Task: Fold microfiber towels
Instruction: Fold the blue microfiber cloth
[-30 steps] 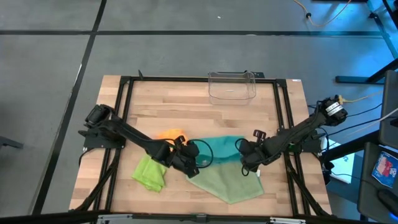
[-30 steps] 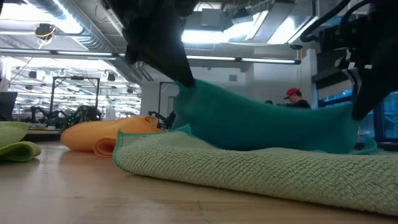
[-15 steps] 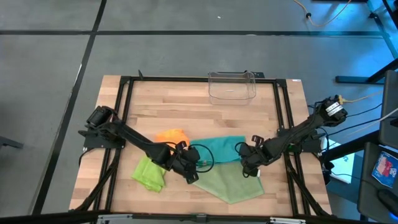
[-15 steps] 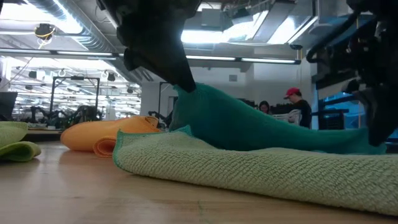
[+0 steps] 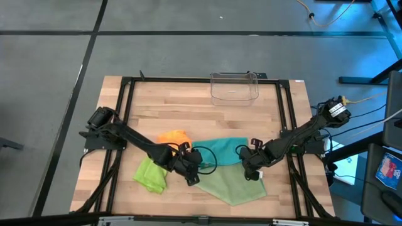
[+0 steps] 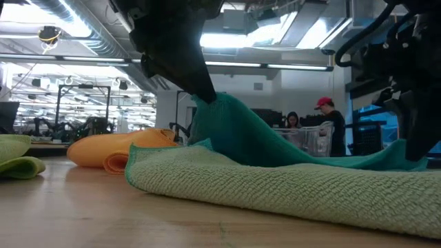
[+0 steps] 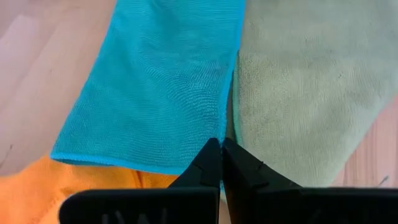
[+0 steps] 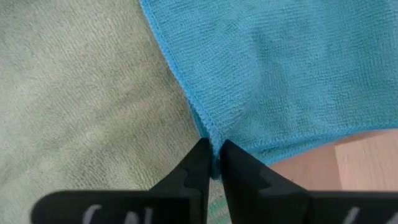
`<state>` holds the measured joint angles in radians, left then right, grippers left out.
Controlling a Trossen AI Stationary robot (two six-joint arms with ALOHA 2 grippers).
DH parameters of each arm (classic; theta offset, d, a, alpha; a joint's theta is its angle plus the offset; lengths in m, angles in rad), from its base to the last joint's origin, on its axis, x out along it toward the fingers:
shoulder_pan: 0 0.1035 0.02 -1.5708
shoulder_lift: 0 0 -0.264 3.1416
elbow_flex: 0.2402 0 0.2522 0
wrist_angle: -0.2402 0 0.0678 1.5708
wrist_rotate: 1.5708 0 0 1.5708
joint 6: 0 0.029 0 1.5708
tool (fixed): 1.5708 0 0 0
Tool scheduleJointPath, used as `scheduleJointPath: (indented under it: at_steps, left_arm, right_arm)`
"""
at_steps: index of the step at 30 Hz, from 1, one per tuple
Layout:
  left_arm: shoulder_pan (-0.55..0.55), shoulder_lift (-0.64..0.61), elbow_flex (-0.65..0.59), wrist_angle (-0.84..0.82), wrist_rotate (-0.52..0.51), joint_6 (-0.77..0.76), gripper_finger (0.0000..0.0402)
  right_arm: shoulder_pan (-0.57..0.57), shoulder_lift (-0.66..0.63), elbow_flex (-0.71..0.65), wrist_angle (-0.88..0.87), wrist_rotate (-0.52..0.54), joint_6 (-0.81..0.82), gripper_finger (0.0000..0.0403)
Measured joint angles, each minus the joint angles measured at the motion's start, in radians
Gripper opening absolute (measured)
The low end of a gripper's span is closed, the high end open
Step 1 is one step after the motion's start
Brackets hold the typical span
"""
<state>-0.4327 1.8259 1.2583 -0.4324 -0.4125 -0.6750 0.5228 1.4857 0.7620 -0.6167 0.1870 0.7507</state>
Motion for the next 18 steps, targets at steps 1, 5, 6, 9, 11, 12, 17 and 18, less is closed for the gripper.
scheduleJointPath:
  at_steps: [1, 5, 6, 9, 11, 12, 17, 18]
  left_arm:
    - [0.000, 0.000, 0.000, 0.000, 0.000, 0.000, 0.0001]
    - [0.015, 0.000, 0.000, -0.001, 0.037, -0.046, 0.0020]
    - [0.019, 0.000, 0.000, -0.002, 0.044, -0.055, 0.0029]
    - [0.023, 0.000, 0.000, -0.004, 0.061, -0.056, 0.0062]
    - [0.023, 0.000, 0.000, -0.004, 0.067, -0.054, 0.0084]
    - [0.022, 0.000, 0.000, -0.004, 0.068, -0.051, 0.0094]
    - [0.027, -0.027, 0.004, -0.005, 0.062, -0.048, 0.0118]
    - [0.030, -0.035, 0.005, -0.004, 0.063, -0.048, 0.0119]
  right_arm:
    - [0.000, 0.000, 0.000, 0.000, 0.000, -0.003, 0.0045]
    - [0.000, 0.000, 0.000, -0.001, 0.000, 0.003, 0.0048]
    - [0.000, 0.000, 0.000, -0.001, 0.000, 0.006, 0.0049]
    - [0.000, 0.000, 0.000, -0.004, -0.012, 0.013, 0.0050]
    - [0.000, 0.000, 0.001, -0.014, -0.042, 0.028, 0.0050]
    - [-0.001, 0.000, 0.006, -0.033, -0.064, 0.028, 0.0050]
    - [-0.003, 0.000, 0.087, -0.180, -0.110, 0.029, 0.0050]
    - [-0.003, 0.000, 0.112, -0.213, -0.108, 0.022, 0.0050]
